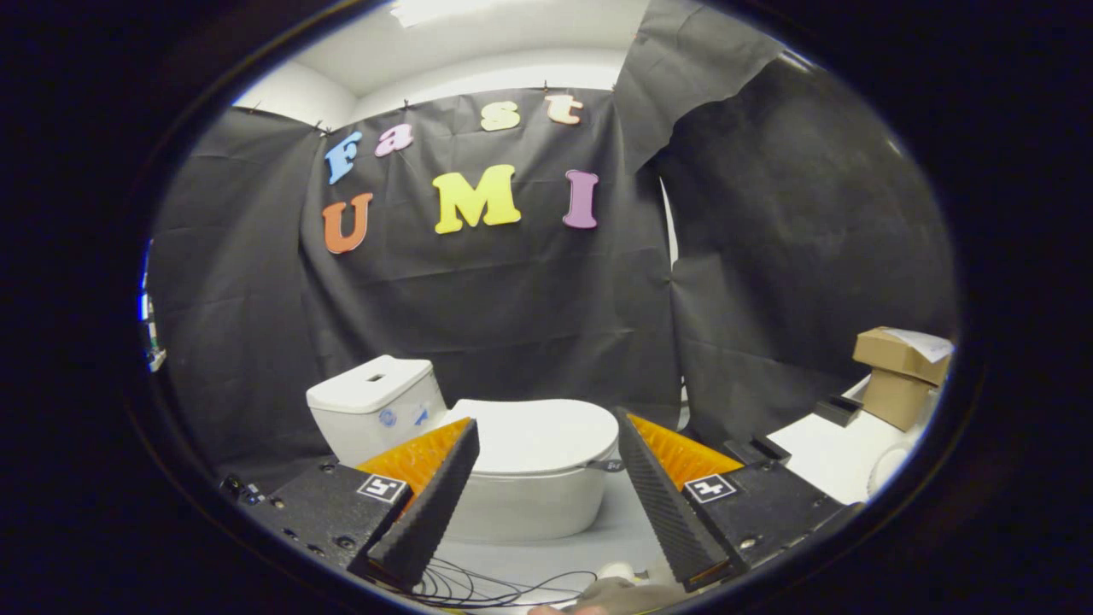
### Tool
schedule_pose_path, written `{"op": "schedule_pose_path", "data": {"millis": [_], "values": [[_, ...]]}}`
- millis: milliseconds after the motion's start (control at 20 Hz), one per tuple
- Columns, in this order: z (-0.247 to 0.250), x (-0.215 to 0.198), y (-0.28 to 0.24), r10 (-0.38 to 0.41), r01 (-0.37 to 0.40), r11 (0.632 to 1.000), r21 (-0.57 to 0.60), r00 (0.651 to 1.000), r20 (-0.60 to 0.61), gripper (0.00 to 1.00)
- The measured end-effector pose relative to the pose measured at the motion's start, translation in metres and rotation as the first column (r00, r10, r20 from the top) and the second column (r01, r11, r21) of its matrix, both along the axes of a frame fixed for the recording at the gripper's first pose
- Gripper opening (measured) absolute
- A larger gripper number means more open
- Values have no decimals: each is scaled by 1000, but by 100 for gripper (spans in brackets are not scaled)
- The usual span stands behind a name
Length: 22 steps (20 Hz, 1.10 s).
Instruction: Open the toilet lid.
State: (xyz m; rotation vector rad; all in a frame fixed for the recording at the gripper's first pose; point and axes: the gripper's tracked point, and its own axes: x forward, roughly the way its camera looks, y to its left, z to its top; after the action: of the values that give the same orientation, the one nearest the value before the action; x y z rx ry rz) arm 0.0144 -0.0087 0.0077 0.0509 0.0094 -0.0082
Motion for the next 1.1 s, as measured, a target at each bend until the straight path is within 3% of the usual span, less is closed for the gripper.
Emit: {"op": "schedule_pose_path", "data": {"millis": [600, 1100], "values": [[-5, 78, -53, -94, 96, 994, 46, 994, -52, 100], [-50, 192, -81, -24, 58, 991, 125, 965, -261, 100]]}}
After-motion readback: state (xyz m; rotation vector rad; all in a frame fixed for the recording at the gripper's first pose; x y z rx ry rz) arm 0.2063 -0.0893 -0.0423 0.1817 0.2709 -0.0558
